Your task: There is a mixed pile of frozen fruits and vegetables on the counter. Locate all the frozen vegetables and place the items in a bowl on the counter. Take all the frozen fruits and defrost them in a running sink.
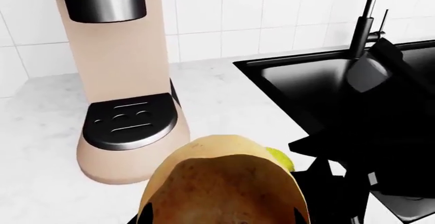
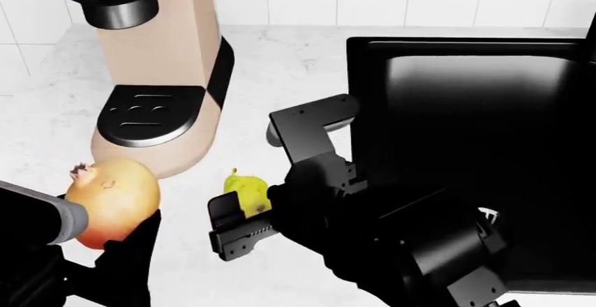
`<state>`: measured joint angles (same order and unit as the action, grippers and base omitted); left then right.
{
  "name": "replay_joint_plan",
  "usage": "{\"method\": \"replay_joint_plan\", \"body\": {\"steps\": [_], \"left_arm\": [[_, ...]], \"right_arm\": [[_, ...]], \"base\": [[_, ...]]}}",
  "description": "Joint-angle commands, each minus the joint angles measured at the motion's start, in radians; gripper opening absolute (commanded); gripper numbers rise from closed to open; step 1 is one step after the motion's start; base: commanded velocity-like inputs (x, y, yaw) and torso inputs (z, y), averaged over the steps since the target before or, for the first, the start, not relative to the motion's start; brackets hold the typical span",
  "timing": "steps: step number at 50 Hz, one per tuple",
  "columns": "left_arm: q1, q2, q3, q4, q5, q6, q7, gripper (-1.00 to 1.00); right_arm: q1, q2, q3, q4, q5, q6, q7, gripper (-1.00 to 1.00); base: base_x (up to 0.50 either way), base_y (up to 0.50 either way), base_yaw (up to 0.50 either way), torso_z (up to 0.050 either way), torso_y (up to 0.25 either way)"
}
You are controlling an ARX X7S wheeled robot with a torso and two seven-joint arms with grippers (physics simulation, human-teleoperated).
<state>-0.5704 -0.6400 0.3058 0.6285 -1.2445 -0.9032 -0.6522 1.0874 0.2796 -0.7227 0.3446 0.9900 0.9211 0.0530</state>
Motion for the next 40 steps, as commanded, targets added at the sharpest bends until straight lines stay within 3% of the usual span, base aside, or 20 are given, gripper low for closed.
{"method": "replay_joint_plan", "body": {"steps": [1,7,10,20,21,31,33,40], "left_arm": [[0.059,0.005,0.022,-0.017,0.091,0.072,0.053,-1.0],[0.098,-0.005,0.027,-0.028,0.135,0.108,0.093,-1.0],[-0.023,-0.061,-0.041,0.011,-0.11,0.008,-0.035,-1.0],[-0.047,-0.056,-0.039,0.013,-0.148,-0.004,-0.062,-1.0],[-0.038,-0.057,-0.038,0.015,-0.139,0.0,-0.057,-1.0],[-0.044,-0.049,-0.028,0.009,-0.134,-0.001,-0.06,-1.0],[-0.009,-0.091,-0.061,0.027,-0.148,0.016,-0.035,-1.0],[0.009,-0.095,-0.064,0.037,-0.141,0.026,-0.033,-1.0]], "right_arm": [[-0.012,-0.017,-0.019,0.045,-0.019,-0.031,-0.029,1.0],[-0.019,-0.029,-0.029,0.072,-0.03,-0.051,-0.046,1.0],[-0.015,-0.036,-0.033,0.086,-0.034,-0.057,-0.055,1.0],[-0.001,-0.04,-0.044,0.086,-0.046,-0.073,-0.069,1.0],[-0.001,-0.038,-0.041,0.081,-0.046,-0.076,-0.065,-1.0],[-0.009,-0.011,-0.032,0.012,-0.052,-0.092,-0.029,-1.0],[-0.015,0.002,-0.02,-0.019,-0.043,-0.09,-0.009,-1.0],[-0.039,0.067,0.018,-0.144,-0.004,-0.06,0.059,-1.0]], "base": [[0.0,0.0,0.0,0.0,0.0],[0.0,0.0,0.0,0.0,0.0],[0.0,0.0,0.0,0.0,0.0],[0.0,0.0,0.0,0.0,0.001],[0.0,0.0,0.0,0.0,0.0],[0.0,0.0,0.0,0.0,0.0],[0.0,0.0,0.0,0.0,0.0],[0.0,0.0,0.0,0.001,0.0]]}}
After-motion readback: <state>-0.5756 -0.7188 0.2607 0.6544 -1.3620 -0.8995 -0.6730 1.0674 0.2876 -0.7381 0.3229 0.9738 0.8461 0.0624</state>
